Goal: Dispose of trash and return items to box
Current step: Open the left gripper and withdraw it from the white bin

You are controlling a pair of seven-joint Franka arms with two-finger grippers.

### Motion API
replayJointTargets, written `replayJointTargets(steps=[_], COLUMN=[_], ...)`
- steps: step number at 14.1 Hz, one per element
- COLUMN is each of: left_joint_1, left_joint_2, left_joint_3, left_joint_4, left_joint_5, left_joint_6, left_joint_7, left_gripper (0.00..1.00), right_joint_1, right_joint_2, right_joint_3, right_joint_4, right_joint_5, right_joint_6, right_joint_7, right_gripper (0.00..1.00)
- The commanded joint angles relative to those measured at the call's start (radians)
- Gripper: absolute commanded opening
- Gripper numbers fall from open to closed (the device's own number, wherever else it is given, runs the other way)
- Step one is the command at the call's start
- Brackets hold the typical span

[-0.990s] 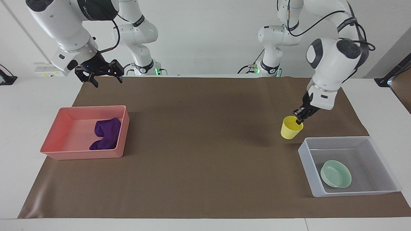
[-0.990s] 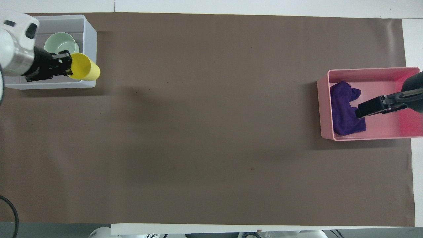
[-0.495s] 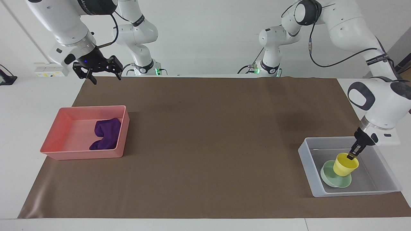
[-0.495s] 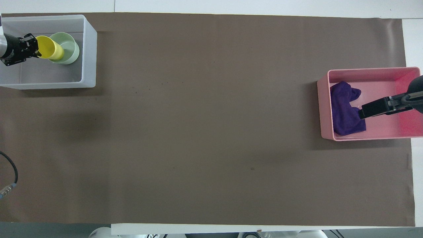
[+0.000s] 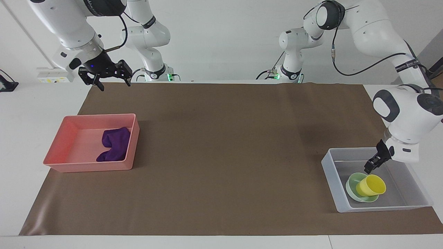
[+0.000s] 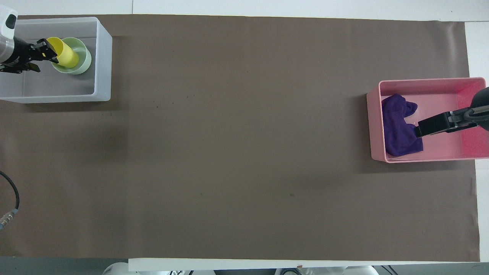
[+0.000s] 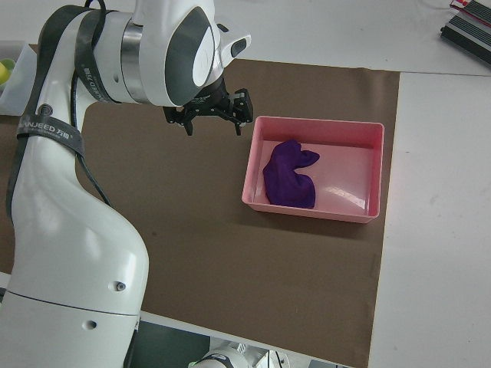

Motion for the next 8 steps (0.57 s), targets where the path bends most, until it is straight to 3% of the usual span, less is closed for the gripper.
replayJointTargets(steps=[1,3,5,6,8], left_joint_1=[-0.058,-0.104,-0.138,-0.138,-0.134], left_joint_2=[-0.332,-0.507,-0.578,-0.577,-0.493], left_joint_3=[0.006,0.006,0.006,0.006,0.007], left_joint_4=[-0.307,-0.464,-0.453,-0.399,-0.243], left_joint_5=[0.015,0.015,0.015,0.011,0.008], left_joint_6=[-0.105,-0.119,-0.214,-0.231,-0.277], left_joint_7=[0.063,0.067,0.128,0.152,0.161], left_gripper=[1.0,1.0,1.0,1.0,1.0], right_joint_1=[0.005,0.006,0.006,0.005,0.006], right_joint_2=[-0.018,-0.018,-0.018,-0.018,-0.018], right_joint_3=[-0.007,-0.007,-0.007,-0.007,-0.007], right_joint_4=[-0.02,-0.02,-0.02,-0.02,-0.02], right_joint_5=[-0.006,-0.006,-0.006,-0.006,-0.006], right_joint_6=[-0.002,-0.002,-0.002,-0.002,-0.002], right_joint_7=[0.007,0.007,0.007,0.007,0.007], right_gripper=[1.0,1.0,1.0,1.0,1.0])
